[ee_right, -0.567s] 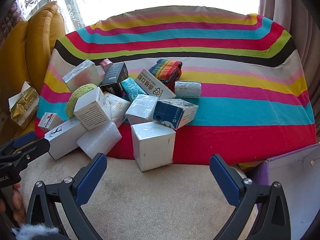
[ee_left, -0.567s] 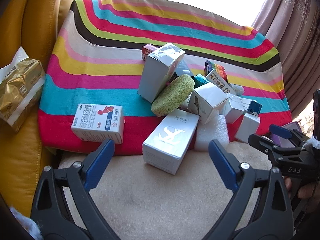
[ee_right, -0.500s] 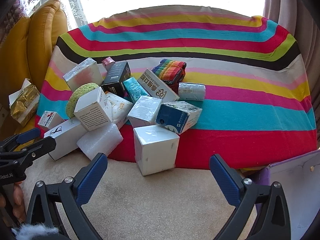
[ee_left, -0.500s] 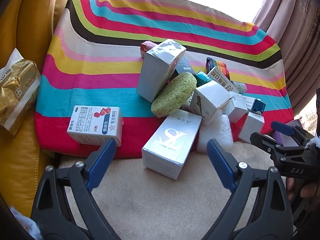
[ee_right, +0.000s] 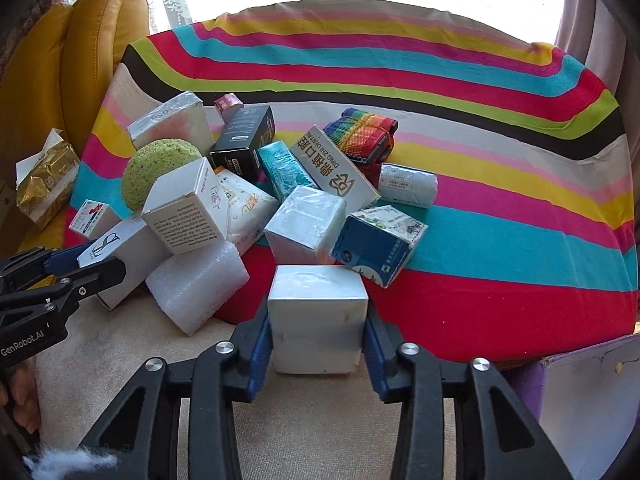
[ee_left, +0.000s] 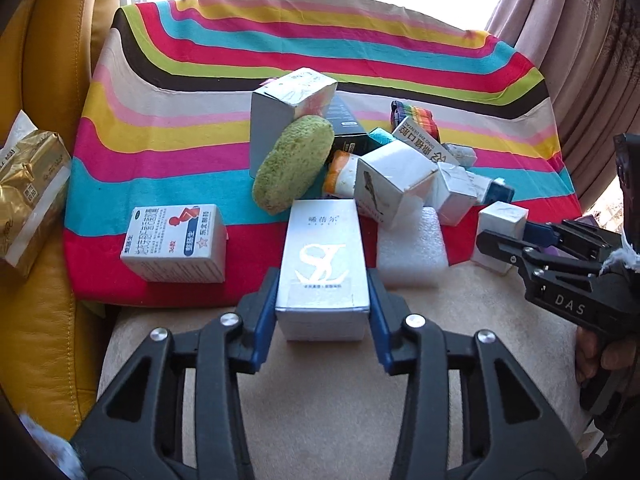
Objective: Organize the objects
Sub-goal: 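Grasp the white cube box with the right gripper while the left grasps a white box, then carry both boxes to the purple storage box and open both grippers, then grasp the white medicine box with the left gripper while the right grasps a printed tissue pack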
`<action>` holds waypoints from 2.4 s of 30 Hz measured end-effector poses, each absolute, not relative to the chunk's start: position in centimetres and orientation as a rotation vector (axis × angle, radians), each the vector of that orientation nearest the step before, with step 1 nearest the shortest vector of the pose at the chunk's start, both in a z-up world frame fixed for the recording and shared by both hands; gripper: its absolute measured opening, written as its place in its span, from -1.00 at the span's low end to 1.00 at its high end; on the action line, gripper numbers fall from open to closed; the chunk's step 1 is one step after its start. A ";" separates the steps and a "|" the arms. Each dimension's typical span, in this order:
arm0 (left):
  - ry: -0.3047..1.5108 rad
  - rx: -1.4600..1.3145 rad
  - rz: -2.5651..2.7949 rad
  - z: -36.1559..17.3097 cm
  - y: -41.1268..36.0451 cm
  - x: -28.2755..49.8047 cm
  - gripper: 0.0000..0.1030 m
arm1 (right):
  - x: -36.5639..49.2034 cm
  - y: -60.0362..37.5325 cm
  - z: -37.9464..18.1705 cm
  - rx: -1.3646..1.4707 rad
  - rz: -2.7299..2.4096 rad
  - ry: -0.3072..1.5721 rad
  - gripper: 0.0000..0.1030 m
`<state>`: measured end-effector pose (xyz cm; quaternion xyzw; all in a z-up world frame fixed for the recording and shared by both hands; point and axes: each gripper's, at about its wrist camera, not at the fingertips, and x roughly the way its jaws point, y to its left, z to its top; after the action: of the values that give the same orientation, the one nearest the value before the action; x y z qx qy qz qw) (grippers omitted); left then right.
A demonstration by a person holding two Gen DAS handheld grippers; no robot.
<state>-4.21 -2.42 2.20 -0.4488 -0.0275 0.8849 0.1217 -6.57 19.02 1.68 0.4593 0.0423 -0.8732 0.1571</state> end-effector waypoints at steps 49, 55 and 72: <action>-0.033 -1.189 2.283 5.4 20.0 1.5 0.30 | 2.5 46.2 2.2 1.412 -2.878 -0.396 0.49; -0.101 -1.190 2.476 6.2 12.0 0.4 0.37 | 0.8 40.3 2.6 1.384 -2.777 -0.301 0.59; -0.358 -1.449 2.814 3.3 -9.3 -3.9 0.73 | -6.7 25.6 1.7 1.462 -2.562 -0.182 0.62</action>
<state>-3.85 -9.26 3.26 -0.4548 -0.1122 0.8832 -0.0219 -6.66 25.64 1.68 0.4926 -0.0613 -0.8631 0.0931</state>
